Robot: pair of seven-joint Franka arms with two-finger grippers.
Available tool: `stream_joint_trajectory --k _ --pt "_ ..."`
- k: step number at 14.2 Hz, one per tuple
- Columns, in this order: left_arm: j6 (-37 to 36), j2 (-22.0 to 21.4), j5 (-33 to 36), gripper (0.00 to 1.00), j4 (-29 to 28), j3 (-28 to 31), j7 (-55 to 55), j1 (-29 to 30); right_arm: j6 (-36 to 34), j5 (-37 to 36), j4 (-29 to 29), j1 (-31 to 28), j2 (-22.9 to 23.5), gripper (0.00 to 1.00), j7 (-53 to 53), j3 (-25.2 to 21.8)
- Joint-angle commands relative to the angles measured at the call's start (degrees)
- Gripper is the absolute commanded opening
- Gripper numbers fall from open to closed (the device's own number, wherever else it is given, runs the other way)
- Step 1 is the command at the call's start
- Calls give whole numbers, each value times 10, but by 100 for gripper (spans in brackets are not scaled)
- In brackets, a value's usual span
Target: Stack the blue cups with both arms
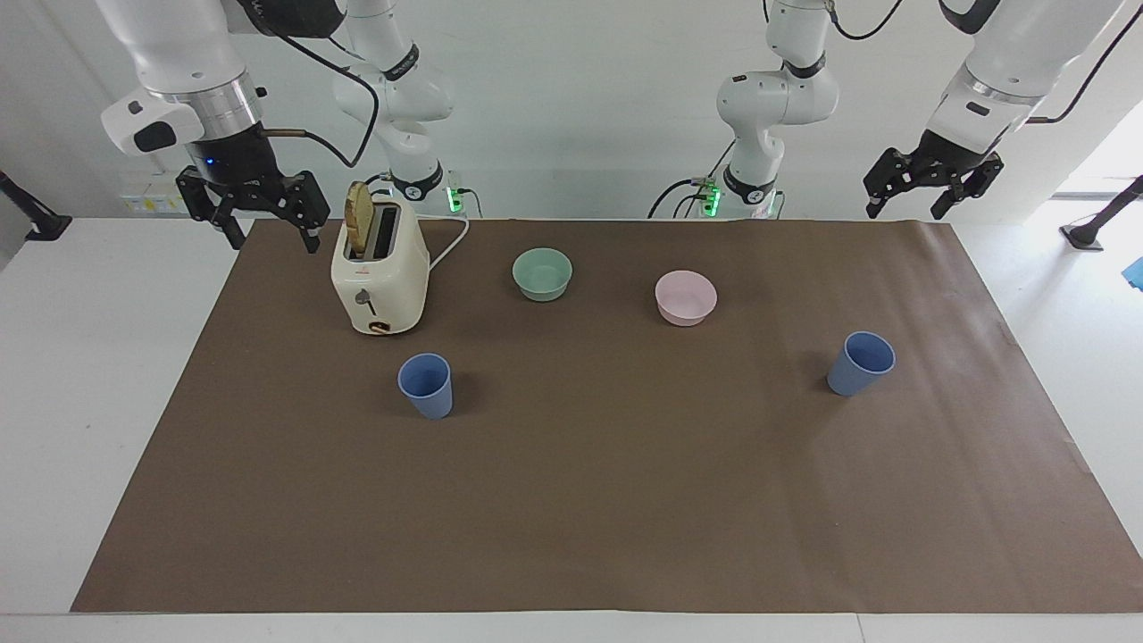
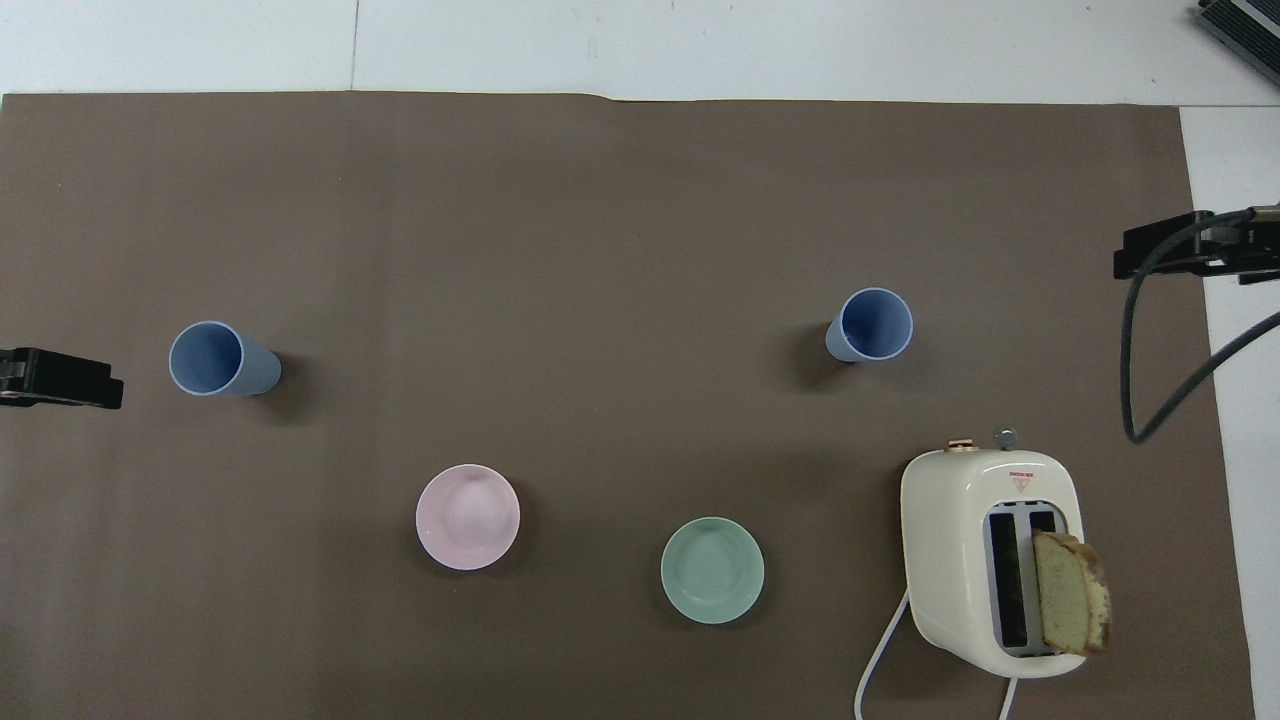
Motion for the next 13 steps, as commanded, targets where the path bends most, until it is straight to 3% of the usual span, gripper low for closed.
stream_joint_trajectory --k 1,9,13 --pt "0 -12 -7 100 -12 2 4 0 7 13 -19 -8 -15 100 -11 2" --pt "11 -11 -7 100 -12 3 -1 6 7 13 -19 -8 -15 100 -11 2" --pt "83 20 -8 100 -13 4 -16 40 7 13 -19 -8 -15 100 -11 2"
